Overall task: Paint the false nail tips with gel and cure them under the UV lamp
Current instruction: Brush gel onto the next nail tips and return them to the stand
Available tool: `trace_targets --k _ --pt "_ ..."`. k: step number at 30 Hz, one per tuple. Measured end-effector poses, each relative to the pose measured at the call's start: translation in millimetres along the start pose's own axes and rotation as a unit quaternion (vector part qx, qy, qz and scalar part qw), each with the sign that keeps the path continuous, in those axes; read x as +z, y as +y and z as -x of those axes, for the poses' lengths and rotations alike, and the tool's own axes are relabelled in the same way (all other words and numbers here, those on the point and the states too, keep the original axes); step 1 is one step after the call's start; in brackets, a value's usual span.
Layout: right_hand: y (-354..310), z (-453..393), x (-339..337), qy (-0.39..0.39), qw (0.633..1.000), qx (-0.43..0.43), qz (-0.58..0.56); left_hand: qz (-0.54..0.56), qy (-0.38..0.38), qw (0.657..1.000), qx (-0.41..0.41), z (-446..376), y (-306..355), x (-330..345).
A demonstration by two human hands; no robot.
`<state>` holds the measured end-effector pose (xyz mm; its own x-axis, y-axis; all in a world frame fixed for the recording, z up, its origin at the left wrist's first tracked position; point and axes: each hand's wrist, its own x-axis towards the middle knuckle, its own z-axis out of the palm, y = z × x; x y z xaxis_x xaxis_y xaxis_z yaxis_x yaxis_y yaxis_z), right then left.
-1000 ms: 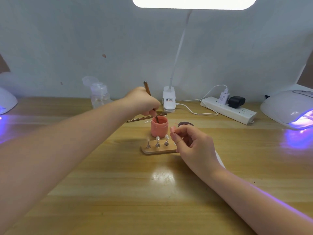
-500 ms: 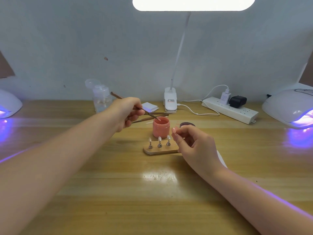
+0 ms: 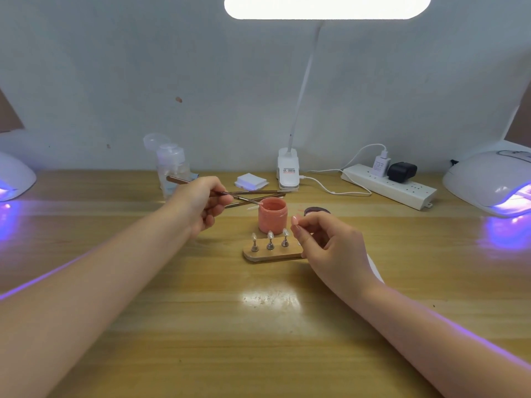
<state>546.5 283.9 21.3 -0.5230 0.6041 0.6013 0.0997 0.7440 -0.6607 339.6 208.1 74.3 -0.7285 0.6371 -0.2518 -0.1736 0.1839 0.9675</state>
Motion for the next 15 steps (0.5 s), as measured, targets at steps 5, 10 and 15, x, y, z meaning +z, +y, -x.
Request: trace_targets --k 5,10,15 --pt "1.3 0.1 0.1 0.0 1.0 0.004 0.0 0.053 -0.006 0.984 0.171 21.7 -9.2 -0.9" --pt "1.8 -0.6 1.7 0.007 1.0 0.02 -0.011 -0.04 -0.064 0.914 0.399 65.2 -40.6 7.0" --pt "2.8 -0.4 0.7 0.008 1.0 0.02 -0.004 -0.138 -0.089 0.864 0.475 80.6 -59.7 13.0"
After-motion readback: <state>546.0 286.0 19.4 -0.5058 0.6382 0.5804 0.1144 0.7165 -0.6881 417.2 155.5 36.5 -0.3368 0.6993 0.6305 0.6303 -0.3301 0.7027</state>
